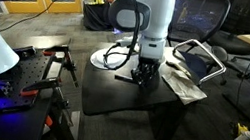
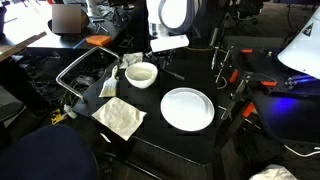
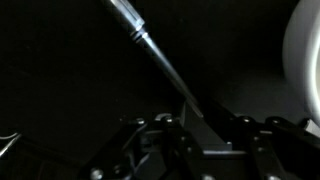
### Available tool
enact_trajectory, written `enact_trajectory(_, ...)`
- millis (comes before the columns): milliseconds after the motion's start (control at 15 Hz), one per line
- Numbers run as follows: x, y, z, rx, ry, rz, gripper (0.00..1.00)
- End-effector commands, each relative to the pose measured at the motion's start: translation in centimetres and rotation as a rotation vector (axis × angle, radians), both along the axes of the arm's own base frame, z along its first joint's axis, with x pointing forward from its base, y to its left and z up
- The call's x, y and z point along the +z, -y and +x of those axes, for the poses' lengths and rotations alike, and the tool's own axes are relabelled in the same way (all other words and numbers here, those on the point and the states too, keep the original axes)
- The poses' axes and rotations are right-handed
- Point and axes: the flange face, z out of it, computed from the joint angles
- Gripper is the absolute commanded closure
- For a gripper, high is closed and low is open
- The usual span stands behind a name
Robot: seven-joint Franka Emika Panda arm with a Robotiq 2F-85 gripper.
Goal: Remove the pen from the bowl, put it on the table, and then put it back in the bowl
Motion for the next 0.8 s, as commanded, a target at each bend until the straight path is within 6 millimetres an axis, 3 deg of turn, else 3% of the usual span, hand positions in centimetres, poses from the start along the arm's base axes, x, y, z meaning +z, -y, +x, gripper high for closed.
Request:
enact_trajectory(0, -0.5, 0.3, 0.0, 0.01, 0.011, 0.014, 0.99)
enact_trajectory(400, 0.6, 0.8, -0.4, -0.006, 0.011, -0.004, 0.96)
enact_trajectory(733, 2.3, 3.2, -0.9, -0.043, 0.014, -0.029, 0.96)
